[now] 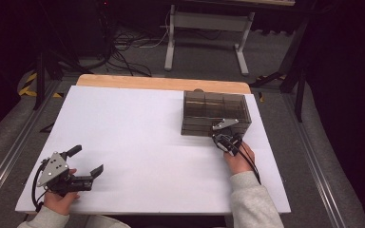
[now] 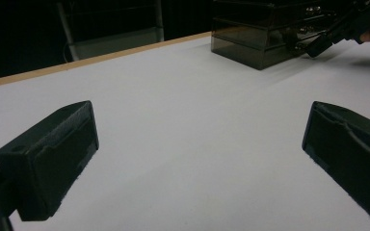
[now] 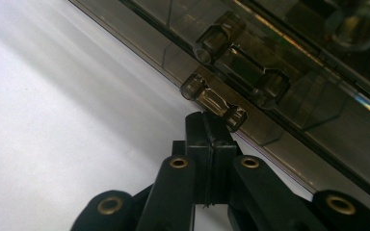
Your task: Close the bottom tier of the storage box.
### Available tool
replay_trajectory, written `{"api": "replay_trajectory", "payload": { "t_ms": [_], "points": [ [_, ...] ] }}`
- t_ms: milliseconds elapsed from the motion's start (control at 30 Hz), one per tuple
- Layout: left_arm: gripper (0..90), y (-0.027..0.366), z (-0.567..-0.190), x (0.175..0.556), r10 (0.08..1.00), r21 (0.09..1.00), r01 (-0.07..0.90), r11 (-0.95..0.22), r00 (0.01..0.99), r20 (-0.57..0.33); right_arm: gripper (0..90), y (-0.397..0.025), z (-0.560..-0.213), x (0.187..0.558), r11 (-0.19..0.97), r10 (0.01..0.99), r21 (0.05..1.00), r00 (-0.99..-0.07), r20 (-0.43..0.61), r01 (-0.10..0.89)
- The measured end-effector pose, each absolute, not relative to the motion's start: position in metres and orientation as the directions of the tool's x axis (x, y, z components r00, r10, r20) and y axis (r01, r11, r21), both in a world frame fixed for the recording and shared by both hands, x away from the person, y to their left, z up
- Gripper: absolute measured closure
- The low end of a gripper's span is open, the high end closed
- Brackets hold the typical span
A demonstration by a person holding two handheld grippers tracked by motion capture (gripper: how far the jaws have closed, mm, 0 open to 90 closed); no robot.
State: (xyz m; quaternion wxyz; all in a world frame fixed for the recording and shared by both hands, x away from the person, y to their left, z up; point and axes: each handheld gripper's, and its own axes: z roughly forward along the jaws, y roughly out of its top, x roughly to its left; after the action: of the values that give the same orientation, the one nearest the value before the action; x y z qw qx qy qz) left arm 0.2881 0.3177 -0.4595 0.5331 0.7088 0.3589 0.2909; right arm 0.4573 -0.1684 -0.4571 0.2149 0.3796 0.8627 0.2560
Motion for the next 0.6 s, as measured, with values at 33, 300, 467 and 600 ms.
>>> {"api": "replay_trajectory", "payload": {
  "t_ms": [33,300,467,600],
  "points": [
    [0.3,0.318,-0.459,0.288,0.819,0.965,0.198,-0.174,0.573,0.030,90.0,-0.168,-0.457,0.457,0.580,0.765,0.605,-0.619,-0.176,0.545],
    [0.3,0.318,-0.459,0.288,0.818,0.964,0.199,-0.175,0.574,0.030,90.0,-0.169,-0.454,0.454,0.580,0.764,0.612,-0.619,-0.180,0.538],
    [0.3,0.318,-0.459,0.288,0.818,0.965,0.198,-0.174,0.574,0.030,90.0,-0.171,-0.449,0.451,0.576,0.763,0.624,-0.621,-0.179,0.528],
    [0.3,0.318,-0.459,0.288,0.818,0.965,0.198,-0.174,0.575,0.030,89.9,-0.172,-0.445,0.448,0.578,0.757,0.631,-0.629,-0.178,0.518]
  ]
}}
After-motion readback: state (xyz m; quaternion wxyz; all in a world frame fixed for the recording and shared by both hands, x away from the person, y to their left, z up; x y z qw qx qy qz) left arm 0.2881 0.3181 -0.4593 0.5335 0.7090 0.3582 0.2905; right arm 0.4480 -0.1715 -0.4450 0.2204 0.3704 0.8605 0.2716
